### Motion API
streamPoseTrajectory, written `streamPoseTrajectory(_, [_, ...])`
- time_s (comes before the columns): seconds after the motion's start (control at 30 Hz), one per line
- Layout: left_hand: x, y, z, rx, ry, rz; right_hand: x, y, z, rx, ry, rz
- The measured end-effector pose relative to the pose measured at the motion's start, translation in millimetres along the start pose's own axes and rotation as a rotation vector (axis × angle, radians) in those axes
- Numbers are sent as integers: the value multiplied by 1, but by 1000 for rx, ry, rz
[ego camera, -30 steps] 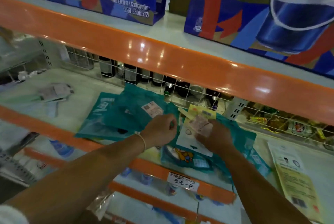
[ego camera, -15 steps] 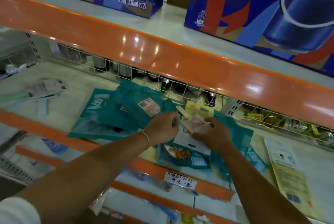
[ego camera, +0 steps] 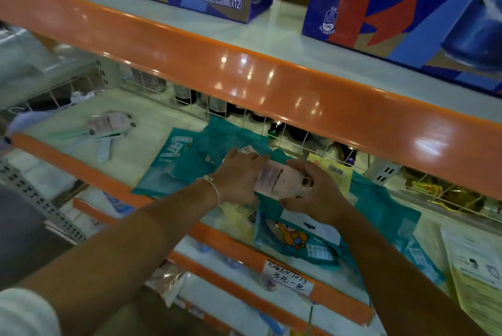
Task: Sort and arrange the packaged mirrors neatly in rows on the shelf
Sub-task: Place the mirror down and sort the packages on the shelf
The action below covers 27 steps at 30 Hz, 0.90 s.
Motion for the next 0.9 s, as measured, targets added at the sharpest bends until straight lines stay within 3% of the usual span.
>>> streamPoseTrajectory(0.2, [-20,25,-57,-175,106,57,29,-47,-43,-79,135,-121])
streamPoseTrajectory(0.37, [-46,39,-130,-189,204,86,60,-104,-87,-147,210,-184])
streamPoseTrajectory(0.67, [-95,52,-262,-246,480,83,99,-192,-125,-77,156,-37])
streamPoseTrajectory(0.9, [-116,65,-343,-134,640,242,110,-221,-138,-90,64,93])
Point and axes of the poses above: each hand's wrist, its own x-axis towards the middle knuckle, its own y-axis out of the back of the hand, z = x × y, the point moved 6 cm from there along x, towards the middle knuckle, and after that the axes turned 10 degrees about z, right-handed, at the moved point
